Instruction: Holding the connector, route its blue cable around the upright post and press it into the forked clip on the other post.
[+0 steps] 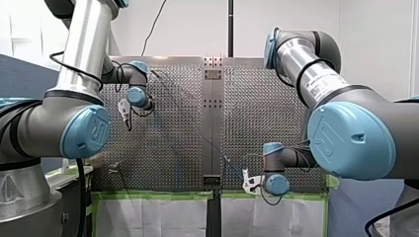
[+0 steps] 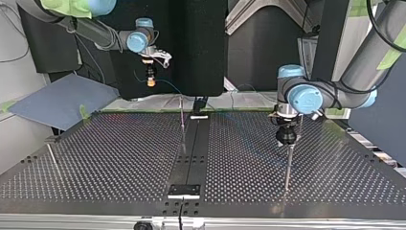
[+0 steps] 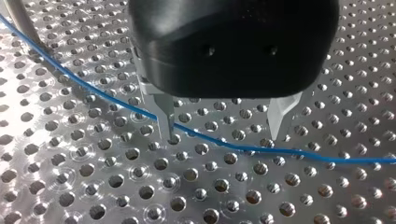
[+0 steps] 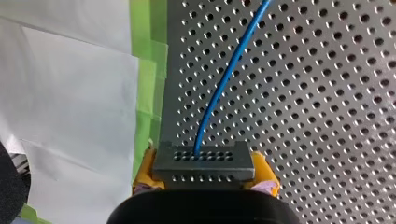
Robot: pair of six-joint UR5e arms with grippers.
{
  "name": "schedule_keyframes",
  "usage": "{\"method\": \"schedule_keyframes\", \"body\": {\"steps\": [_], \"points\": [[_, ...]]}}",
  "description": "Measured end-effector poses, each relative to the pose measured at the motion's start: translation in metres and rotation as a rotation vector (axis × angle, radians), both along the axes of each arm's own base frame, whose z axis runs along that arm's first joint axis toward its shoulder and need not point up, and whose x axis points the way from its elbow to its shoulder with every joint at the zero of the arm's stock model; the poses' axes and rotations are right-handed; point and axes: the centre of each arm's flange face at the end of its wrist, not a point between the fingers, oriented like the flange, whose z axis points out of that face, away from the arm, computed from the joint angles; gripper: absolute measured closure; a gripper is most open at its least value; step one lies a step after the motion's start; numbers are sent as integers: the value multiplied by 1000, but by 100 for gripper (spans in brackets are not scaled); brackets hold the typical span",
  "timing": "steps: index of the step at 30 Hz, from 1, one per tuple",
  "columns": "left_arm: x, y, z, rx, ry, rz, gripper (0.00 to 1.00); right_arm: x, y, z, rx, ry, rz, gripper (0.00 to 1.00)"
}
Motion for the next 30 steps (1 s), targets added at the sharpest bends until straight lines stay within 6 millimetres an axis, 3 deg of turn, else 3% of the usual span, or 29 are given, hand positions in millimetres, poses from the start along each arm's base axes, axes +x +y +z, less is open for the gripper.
{"method": "schedule_keyframes", "body": {"steps": [12,22,30], "points": [[-5,0,-3,-33,39,15,0,-3,14,-38,38,37,88,100],[-14,3,23,-117,14,7,0,4,7,-37,35,33,124,100],[-34,10,27,-182,56,30,0,7,3,-36,35,31,131,100]]}}
